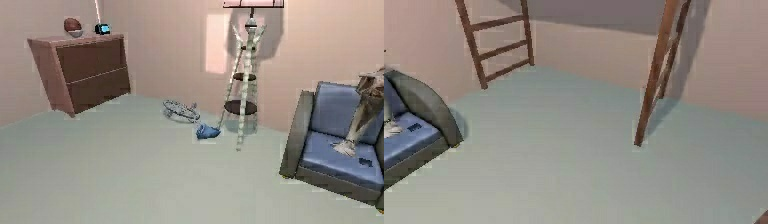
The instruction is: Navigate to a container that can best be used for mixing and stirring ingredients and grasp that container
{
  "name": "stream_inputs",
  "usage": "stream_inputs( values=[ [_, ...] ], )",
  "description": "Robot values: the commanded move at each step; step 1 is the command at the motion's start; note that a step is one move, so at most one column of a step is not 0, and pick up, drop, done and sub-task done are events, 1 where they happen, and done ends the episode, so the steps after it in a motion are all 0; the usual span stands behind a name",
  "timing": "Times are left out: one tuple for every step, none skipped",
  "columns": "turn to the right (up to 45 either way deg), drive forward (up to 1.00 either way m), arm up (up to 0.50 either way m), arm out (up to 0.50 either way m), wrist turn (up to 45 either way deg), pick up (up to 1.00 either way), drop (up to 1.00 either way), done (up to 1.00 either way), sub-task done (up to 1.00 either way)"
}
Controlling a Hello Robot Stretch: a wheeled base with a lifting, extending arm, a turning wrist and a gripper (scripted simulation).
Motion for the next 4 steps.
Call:
stream_inputs(
  values=[
    [-33.0, 0.0, 0.0, 0.0, 0.0, 0.0, 0.0, 0.0, 0.0],
    [0.0, 1.0, 0.0, 0.0, 0.0, 0.0, 0.0, 0.0, 0.0],
    [0.0, 1.0, 0.0, 0.0, 0.0, 0.0, 0.0, 0.0, 0.0],
    [0.0, 0.65, 0.0, 0.0, 0.0, 0.0, 0.0, 0.0, 0.0]
  ],
)
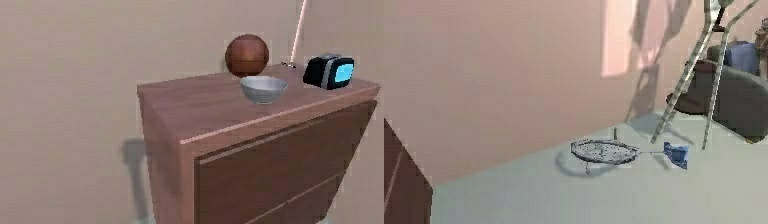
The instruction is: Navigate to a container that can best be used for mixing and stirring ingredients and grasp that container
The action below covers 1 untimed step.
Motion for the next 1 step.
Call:
stream_inputs(
  values=[
    [-45.0, 0.0, 0.0, 0.0, 0.0, 0.0, 0.0, 0.0, 0.0]
  ],
)
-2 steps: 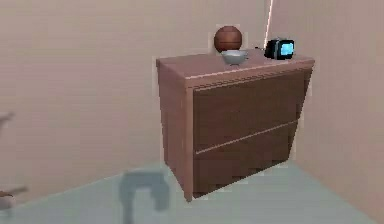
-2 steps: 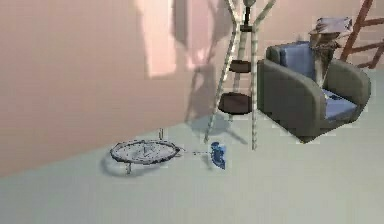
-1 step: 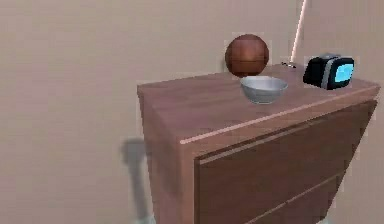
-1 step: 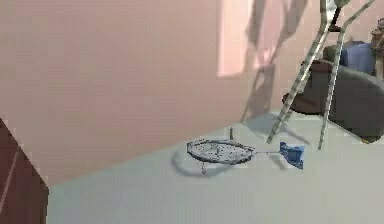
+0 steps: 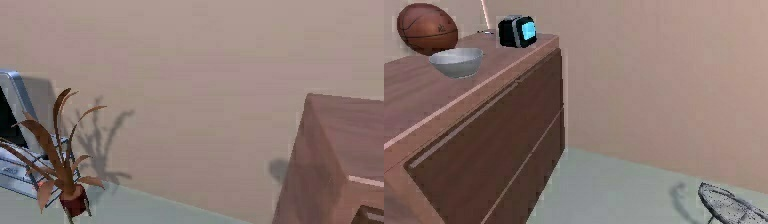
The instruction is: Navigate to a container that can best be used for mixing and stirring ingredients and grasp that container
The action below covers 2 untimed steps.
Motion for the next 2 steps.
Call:
stream_inputs(
  values=[
    [-24.0, 0.0, 0.0, 0.0, 0.0, 0.0, 0.0, 0.0, 0.0],
    [0.0, 0.0, 0.5, 0.0, 0.0, 0.0, 0.0, 0.0, 0.0]
  ],
)
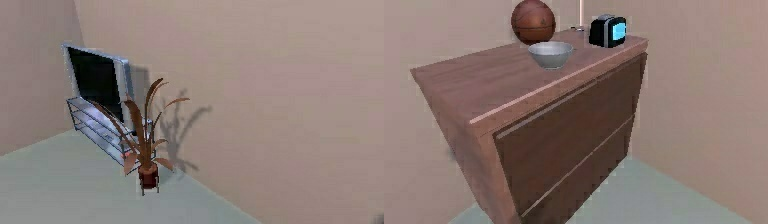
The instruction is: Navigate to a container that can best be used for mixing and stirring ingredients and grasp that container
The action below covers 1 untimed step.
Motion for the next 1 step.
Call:
stream_inputs(
  values=[
    [0.0, 0.0, 0.38, 0.0, 0.0, 0.0, 0.0, 0.0, 0.0]
  ],
)
